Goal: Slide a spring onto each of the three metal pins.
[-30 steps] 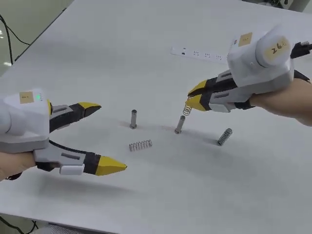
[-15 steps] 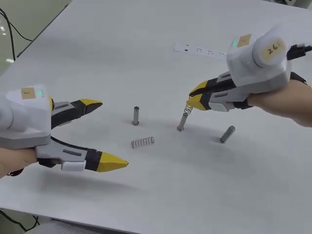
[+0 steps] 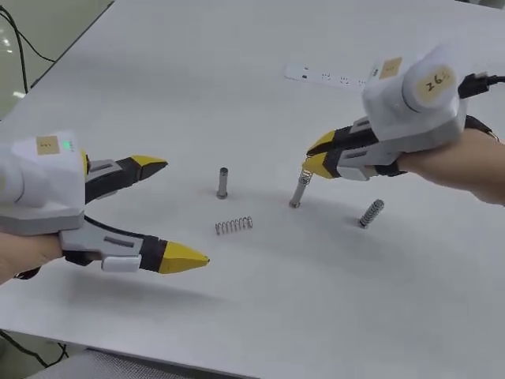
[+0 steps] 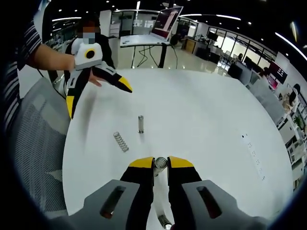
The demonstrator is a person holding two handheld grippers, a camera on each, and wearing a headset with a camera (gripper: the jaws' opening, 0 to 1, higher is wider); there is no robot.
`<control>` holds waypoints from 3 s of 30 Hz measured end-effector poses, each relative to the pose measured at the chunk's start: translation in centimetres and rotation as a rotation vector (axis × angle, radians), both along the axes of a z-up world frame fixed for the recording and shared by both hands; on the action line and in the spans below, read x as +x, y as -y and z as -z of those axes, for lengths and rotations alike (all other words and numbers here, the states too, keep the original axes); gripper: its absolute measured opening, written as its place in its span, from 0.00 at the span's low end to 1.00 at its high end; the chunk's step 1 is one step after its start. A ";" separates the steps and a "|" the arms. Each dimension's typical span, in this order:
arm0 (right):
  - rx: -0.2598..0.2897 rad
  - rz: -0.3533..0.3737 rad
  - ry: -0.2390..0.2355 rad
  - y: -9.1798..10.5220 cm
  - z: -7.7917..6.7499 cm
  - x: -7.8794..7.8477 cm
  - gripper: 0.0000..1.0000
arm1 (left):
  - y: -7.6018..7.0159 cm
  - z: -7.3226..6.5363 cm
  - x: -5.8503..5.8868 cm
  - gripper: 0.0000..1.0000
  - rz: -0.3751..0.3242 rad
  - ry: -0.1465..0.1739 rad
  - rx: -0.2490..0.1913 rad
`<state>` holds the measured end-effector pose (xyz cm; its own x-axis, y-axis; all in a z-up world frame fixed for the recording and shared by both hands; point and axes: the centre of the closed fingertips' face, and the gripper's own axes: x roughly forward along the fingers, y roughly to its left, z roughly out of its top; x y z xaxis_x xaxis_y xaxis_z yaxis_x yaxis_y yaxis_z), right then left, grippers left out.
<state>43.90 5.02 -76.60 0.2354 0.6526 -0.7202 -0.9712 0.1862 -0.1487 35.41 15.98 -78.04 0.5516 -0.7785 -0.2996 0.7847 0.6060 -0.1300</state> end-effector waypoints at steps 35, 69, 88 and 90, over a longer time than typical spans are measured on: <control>-0.090 0.011 -0.060 0.3 5.3 -0.9 0.07 | -0.2 0.1 0.0 0.98 -0.011 -0.004 -0.001; -0.061 0.003 -0.039 0.1 4.5 -0.9 0.10 | 0.0 -0.3 -0.1 0.98 0.005 -0.009 0.004; 0.069 0.081 -0.069 0.7 2.8 -1.4 0.18 | 0.2 -0.7 0.0 0.98 0.013 -0.006 0.007; 0.087 0.088 -0.071 0.7 2.5 -1.3 0.18 | 0.2 -0.8 0.1 0.98 0.011 -0.006 0.004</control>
